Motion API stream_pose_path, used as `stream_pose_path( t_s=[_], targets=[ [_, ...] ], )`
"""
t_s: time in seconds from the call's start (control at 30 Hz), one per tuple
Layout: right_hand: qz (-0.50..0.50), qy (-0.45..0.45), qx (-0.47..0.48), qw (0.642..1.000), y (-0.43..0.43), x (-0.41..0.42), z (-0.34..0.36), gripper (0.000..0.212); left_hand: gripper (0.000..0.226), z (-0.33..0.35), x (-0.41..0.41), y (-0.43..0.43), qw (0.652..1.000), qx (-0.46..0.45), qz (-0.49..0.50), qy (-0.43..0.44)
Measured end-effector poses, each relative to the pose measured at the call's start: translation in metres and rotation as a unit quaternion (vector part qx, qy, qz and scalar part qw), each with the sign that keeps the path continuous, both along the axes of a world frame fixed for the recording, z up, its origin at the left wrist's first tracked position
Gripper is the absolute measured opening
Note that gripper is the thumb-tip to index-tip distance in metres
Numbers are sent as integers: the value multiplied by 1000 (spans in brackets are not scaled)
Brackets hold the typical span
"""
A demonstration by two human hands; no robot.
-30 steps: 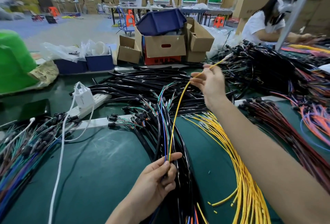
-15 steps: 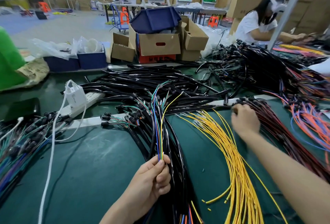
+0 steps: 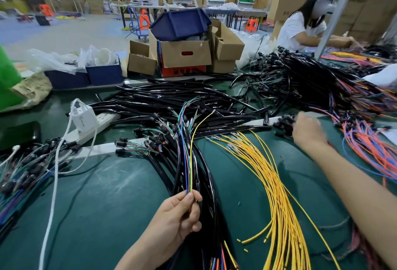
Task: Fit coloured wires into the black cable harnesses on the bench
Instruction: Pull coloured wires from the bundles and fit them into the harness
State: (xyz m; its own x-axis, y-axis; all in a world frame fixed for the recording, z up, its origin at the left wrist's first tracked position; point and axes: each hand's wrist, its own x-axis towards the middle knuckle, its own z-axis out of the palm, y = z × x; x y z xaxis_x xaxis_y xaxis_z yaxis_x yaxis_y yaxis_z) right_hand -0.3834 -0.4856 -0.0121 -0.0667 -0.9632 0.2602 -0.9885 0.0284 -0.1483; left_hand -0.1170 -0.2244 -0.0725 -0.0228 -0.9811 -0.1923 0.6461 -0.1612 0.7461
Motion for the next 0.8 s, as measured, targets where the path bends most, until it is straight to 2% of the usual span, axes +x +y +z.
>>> stream_pose_path(
  t_s=[0.1,0.17,0.27,0.33,0.4,0.47,0.53,0.63,0.7,0.8],
  targets=[
    [78,-28,-107,991,8,33,53,14,18,2,0,0,1000,5,3,0],
    [154,-101,-219,958,16,53,88,20,18,2,0,1,1000,15,1,-1],
    [246,-266,-393,845,32,76,139,30,19,2,1,2,999,29,-9,11],
    [270,-377,-450,763,44,84,164,34,19,3,1,2,999,31,-13,20],
    [278,-471,-467,695,54,87,177,35,22,2,1,1,999,36,-7,11],
    [286,-560,-436,644,65,92,180,30,25,2,1,0,999,40,-3,5],
    [299,-634,-373,608,74,99,176,22,25,2,0,0,999,42,-1,7],
    [277,-745,-181,579,80,112,156,20,25,2,1,-1,999,43,-2,15],
    [260,-765,-27,589,81,122,132,21,25,3,1,0,999,43,-6,23],
    [254,-718,129,635,84,137,88,20,25,4,2,1,999,43,-21,26]
  ],
)
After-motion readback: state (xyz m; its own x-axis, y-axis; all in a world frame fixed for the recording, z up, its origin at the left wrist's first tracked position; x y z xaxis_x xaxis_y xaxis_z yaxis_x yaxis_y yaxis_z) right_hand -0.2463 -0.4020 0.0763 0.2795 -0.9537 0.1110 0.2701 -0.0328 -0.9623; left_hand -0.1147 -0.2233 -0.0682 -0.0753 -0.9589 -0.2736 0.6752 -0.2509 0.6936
